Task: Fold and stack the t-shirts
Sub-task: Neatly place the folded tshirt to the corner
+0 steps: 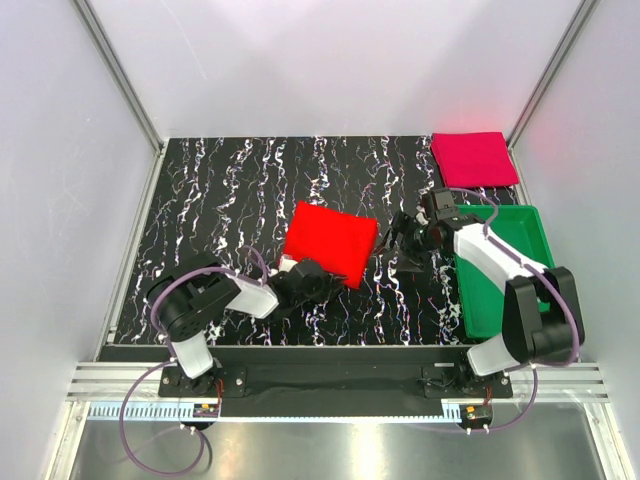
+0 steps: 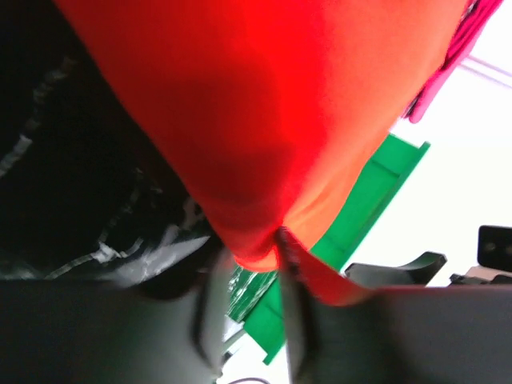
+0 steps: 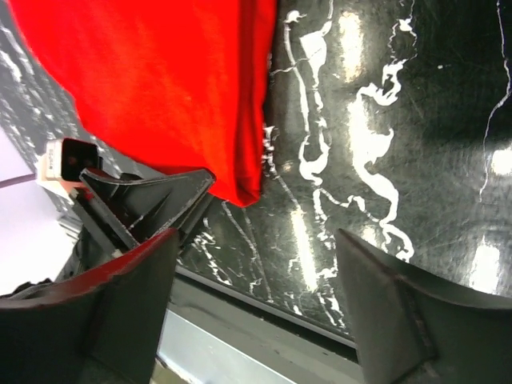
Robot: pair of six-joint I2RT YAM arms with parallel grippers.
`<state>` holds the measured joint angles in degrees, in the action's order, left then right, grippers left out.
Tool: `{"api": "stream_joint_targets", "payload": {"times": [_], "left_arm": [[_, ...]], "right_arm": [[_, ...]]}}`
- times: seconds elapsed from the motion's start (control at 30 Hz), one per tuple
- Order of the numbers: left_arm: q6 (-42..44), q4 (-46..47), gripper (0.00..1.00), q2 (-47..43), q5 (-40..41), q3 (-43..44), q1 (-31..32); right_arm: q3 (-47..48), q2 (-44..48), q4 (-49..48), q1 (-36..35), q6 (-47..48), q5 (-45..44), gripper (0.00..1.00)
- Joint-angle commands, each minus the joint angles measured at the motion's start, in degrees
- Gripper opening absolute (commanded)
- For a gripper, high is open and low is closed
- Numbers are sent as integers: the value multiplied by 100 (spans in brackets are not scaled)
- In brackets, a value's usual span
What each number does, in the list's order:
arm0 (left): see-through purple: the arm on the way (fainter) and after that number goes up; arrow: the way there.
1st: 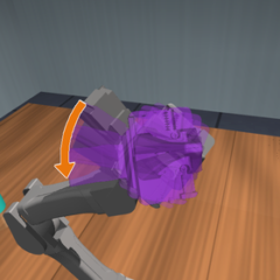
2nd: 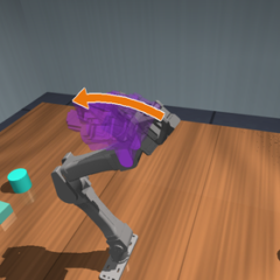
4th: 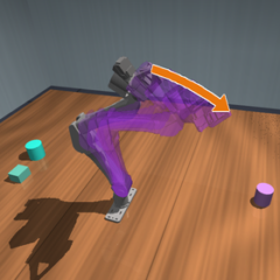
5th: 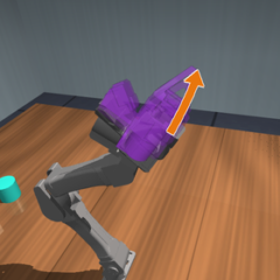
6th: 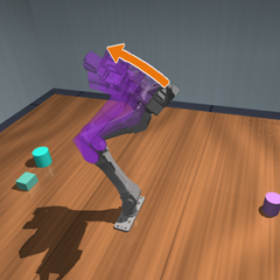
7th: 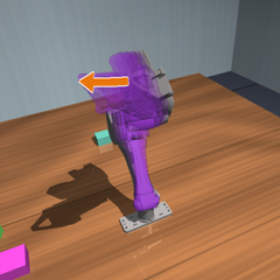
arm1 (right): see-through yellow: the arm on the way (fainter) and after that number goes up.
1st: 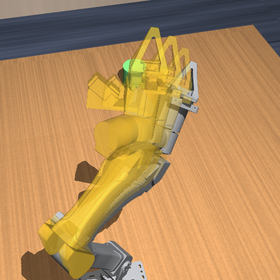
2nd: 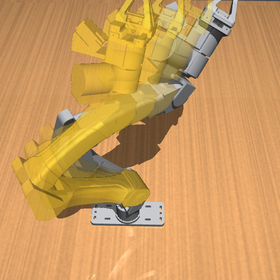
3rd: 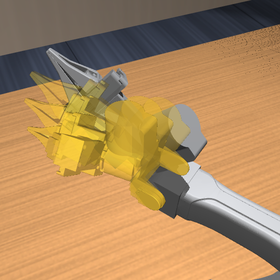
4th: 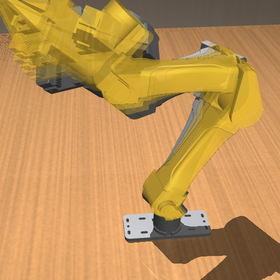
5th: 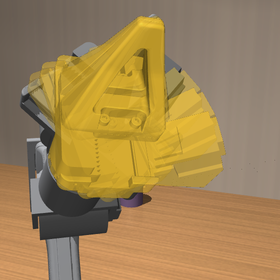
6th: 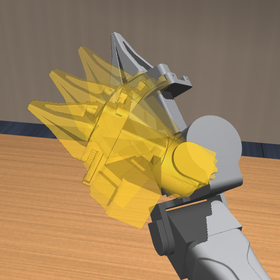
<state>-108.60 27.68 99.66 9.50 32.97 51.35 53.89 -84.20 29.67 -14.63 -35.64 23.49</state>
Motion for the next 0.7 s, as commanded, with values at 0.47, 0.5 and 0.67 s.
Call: {"api": "stream_joint_targets", "payload": {"times": [0.47,0.5,0.67], "left_arm": [[-267,976,0,-473,-282,-177,15],[-320,1002,0,-500,-273,-186,6],[-320,1046,0,-649,-317,-133,6]], "right_arm": [[1405,-2160,-383,57,532,1413,99],[1396,-2205,-383,66,514,1422,98],[1099,-2293,-708,110,330,1562,96]]}}
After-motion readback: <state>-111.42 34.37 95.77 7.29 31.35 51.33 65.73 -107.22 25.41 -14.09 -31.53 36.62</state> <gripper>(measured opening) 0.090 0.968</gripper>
